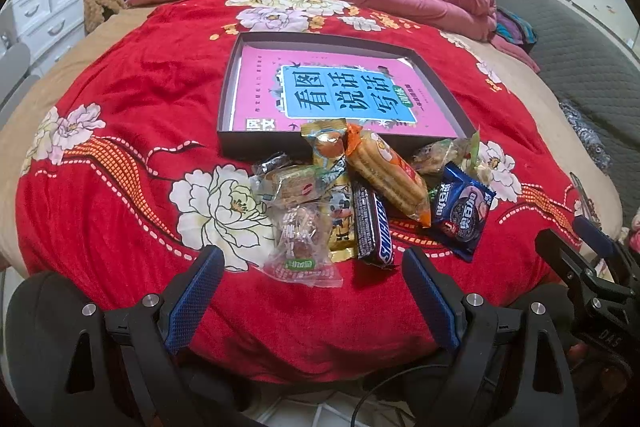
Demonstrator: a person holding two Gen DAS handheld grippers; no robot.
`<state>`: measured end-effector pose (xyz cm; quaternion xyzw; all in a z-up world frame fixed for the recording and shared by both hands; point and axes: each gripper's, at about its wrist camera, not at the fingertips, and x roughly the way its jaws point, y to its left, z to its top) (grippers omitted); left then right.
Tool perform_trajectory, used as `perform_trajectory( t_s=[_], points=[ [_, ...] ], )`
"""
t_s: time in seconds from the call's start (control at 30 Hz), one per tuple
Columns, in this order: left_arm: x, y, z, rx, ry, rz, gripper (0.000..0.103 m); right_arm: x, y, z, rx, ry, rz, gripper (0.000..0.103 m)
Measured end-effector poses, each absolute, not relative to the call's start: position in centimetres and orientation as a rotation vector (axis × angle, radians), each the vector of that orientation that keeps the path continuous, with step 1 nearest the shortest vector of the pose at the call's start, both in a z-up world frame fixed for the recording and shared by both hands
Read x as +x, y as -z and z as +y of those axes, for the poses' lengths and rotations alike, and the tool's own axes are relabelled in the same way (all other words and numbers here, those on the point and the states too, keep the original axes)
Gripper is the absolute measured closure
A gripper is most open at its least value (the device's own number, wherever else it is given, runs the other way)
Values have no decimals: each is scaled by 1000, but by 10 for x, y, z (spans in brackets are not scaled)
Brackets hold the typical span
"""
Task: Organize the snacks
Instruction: 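Move both tools toward the snack pile beside the tray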
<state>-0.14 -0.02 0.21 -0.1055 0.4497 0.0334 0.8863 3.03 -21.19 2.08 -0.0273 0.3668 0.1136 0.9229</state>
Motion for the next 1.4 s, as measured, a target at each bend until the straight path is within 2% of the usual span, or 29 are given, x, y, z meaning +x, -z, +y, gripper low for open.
perform_trajectory(
  t_s=[1.4],
  points=[
    [6,10,14,-260,-61,965,12,39,-12,-203,-55,-232,788,1]
  ],
)
